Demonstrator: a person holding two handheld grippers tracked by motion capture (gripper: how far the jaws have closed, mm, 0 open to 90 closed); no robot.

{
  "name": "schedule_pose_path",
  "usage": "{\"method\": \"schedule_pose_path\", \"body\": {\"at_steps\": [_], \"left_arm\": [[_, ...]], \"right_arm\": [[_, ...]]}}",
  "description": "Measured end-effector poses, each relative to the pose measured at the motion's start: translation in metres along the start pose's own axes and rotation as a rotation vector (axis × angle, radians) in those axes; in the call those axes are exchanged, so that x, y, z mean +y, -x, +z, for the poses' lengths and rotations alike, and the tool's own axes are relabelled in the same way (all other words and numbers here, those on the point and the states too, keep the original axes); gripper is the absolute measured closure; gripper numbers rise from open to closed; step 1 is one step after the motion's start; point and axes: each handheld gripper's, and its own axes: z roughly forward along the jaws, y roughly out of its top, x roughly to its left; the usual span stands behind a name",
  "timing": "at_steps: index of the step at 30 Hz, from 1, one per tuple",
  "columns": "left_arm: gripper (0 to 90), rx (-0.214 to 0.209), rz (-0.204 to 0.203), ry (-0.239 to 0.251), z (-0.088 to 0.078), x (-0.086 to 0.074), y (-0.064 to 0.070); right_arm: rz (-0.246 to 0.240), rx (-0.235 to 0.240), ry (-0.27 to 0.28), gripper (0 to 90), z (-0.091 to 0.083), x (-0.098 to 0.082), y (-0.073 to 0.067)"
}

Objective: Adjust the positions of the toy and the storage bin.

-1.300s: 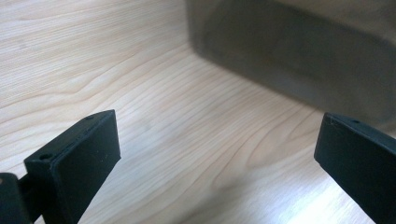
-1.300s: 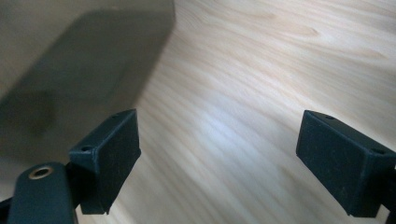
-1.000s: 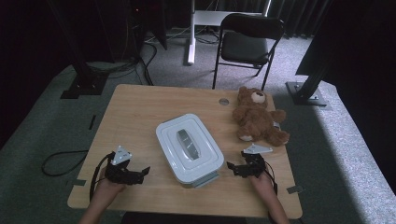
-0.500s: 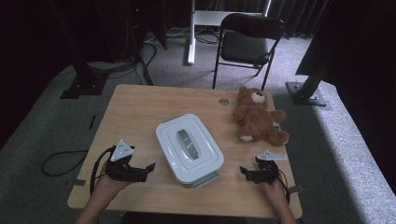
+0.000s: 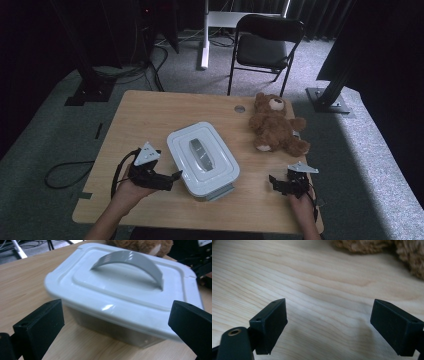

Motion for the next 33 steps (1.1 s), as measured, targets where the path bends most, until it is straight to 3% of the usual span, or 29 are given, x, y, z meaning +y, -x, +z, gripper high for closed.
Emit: {"method": "schedule_pose_path", "body": {"at_steps": [8, 18, 30, 33], "left_arm": [[0.9, -0.067, 0.035, -0.033, 0.023, 0.015, 0.015], [0.9, -0.102, 0.048, -0.044, 0.044, 0.023, 0.025], [0.9, -0.091, 0.069, -0.065, 0.065, 0.028, 0.033], [1.0, -0.096, 0.059, -0.072, 0.070, 0.029, 0.033]], "right_arm": [[-0.034, -0.033, -0.033, 13.3, 0.008, 0.003, -0.006], [-0.028, -0.039, -0.034, 12.5, 0.009, 0.003, -0.006], [-0.027, -0.039, -0.034, 12.6, 0.009, 0.003, -0.006], [-0.026, -0.039, -0.035, 12.6, 0.009, 0.003, -0.007]]}}
